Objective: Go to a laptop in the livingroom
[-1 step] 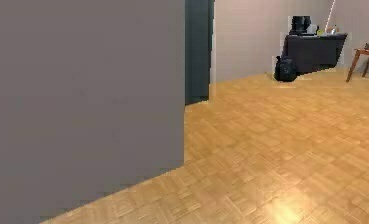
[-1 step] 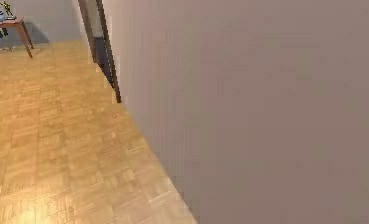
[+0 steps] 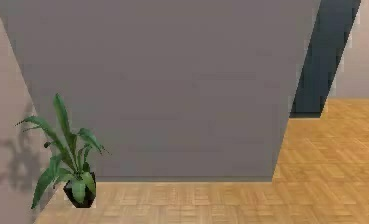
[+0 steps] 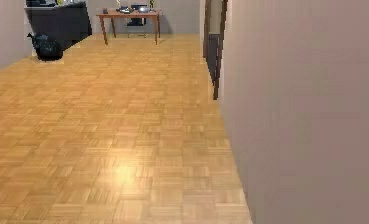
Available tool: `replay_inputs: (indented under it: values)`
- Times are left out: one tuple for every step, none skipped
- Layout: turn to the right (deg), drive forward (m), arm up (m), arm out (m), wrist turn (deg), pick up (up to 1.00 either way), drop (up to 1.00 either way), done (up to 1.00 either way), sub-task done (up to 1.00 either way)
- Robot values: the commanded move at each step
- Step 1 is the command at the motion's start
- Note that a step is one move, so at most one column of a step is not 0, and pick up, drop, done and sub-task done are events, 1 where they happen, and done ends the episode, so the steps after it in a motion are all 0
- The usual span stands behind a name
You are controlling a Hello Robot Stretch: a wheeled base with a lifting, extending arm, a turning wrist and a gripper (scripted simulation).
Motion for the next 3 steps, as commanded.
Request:
replay_inputs:
  values:
    - [0.0,0.10,0.00,0.00,0.0,0.00,0.00,0.00,0.00]
    - [45.0,0.00,0.00,0.00,0.0,0.00,0.00,0.00,0.00]
    - [42.0,0.00,0.00,0.00,0.0,0.00,0.00,0.00,0.00]
